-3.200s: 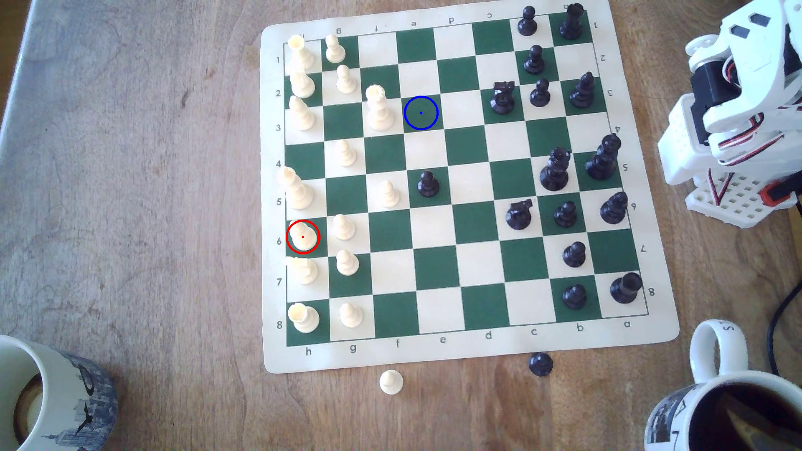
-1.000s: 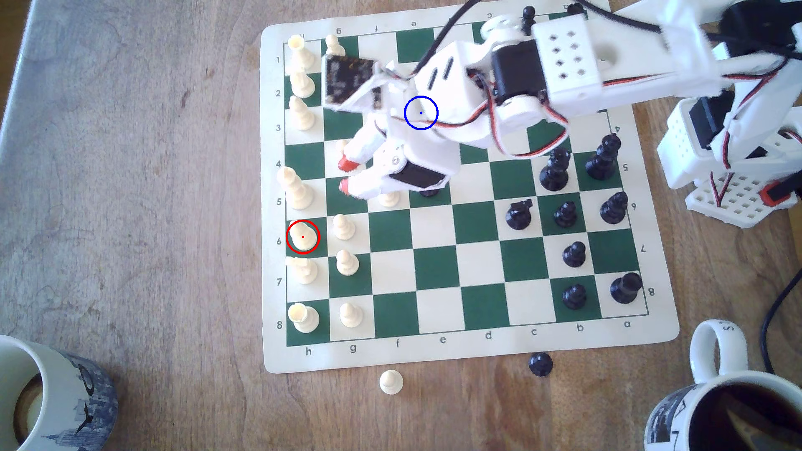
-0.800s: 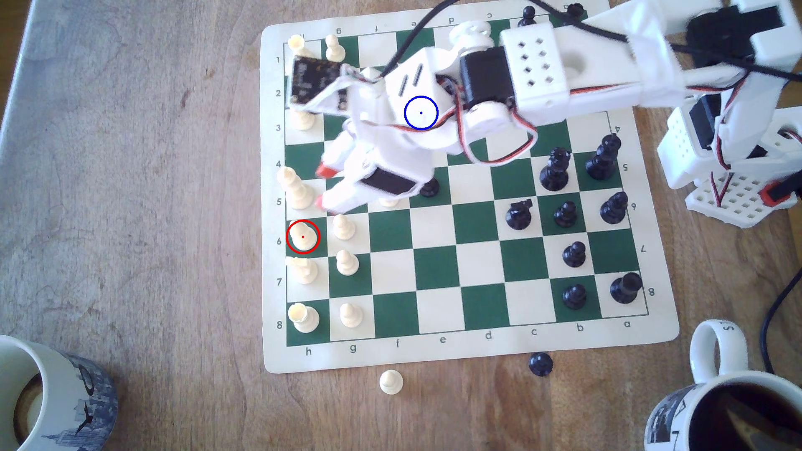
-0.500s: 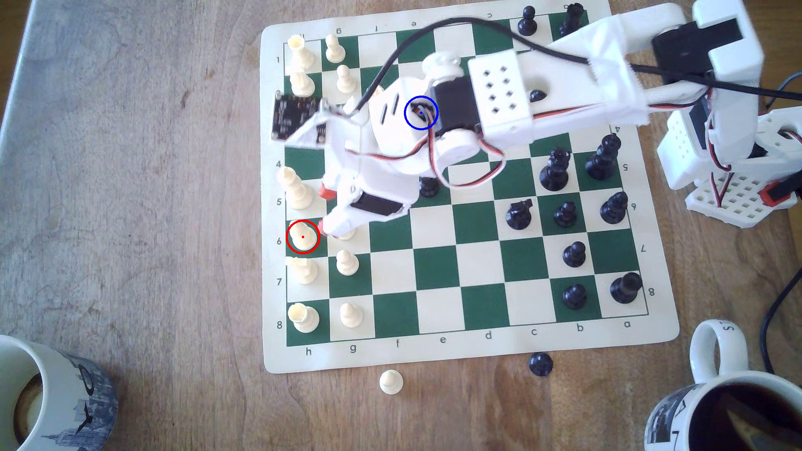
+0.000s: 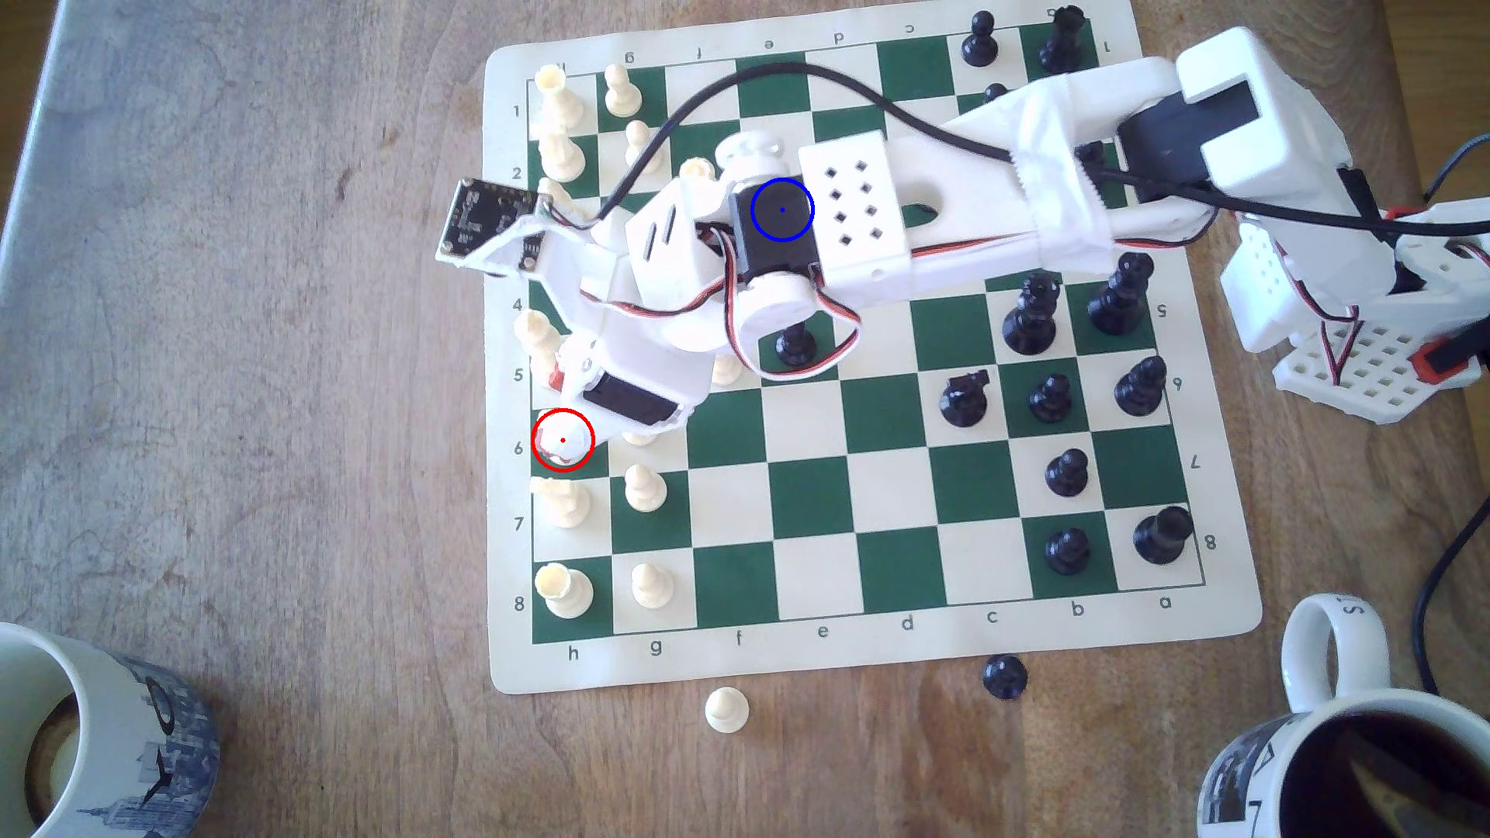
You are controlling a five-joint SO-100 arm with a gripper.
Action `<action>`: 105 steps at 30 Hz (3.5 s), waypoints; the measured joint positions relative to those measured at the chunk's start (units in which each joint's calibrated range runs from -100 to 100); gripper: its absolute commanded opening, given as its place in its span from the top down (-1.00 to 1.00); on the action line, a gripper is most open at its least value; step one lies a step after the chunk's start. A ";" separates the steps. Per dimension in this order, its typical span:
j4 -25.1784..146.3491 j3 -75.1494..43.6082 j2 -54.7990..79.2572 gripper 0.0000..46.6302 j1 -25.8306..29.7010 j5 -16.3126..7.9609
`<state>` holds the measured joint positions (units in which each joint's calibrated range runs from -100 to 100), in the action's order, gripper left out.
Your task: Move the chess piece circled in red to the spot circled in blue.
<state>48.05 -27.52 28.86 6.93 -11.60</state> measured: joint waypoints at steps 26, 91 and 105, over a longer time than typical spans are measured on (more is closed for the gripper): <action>-0.64 -7.95 8.04 0.40 -0.66 -0.34; -1.51 -12.11 14.58 0.41 -1.25 1.12; 2.23 -12.11 14.58 0.43 -1.25 2.15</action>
<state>50.28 -39.63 43.44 5.68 -9.45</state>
